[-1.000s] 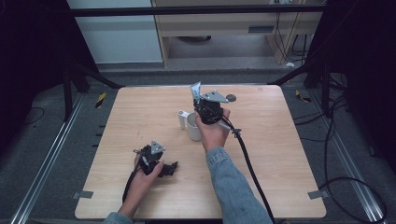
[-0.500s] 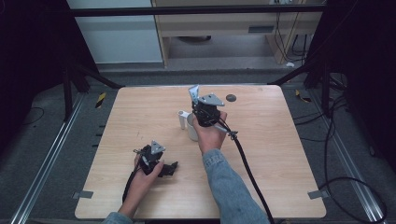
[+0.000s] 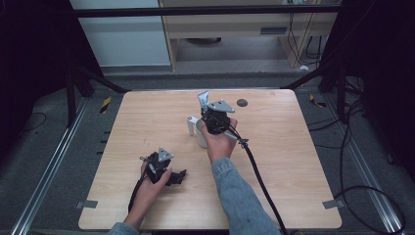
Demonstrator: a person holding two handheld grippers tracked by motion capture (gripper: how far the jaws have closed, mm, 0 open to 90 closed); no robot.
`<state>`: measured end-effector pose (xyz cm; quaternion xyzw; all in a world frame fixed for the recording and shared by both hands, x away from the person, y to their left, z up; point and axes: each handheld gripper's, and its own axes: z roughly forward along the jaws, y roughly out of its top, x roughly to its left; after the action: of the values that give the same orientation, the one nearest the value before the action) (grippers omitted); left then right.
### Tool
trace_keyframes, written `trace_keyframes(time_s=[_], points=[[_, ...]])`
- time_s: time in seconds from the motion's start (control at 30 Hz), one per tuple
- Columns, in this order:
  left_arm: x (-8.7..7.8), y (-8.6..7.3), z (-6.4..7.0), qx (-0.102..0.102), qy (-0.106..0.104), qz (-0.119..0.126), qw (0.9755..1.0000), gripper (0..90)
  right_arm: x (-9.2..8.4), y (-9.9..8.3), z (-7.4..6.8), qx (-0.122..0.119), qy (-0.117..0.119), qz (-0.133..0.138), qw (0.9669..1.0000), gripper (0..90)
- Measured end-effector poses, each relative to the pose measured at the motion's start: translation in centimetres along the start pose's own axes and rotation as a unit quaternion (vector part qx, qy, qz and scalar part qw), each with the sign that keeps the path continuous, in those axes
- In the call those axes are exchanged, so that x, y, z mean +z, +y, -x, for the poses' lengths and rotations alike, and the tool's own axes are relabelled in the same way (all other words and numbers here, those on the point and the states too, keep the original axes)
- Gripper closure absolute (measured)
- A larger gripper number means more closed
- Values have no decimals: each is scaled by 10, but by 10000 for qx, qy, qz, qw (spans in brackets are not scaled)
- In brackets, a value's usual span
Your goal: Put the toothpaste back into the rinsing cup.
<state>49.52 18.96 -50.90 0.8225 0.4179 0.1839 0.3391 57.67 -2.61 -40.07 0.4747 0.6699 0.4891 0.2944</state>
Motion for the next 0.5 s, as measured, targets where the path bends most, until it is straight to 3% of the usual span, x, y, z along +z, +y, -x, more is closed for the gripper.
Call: trace_keyframes(time_s=[0.5], points=[[0,0,0,1,-7,3,10000,0,4,-13,2,78,-15,-53,10000,785]])
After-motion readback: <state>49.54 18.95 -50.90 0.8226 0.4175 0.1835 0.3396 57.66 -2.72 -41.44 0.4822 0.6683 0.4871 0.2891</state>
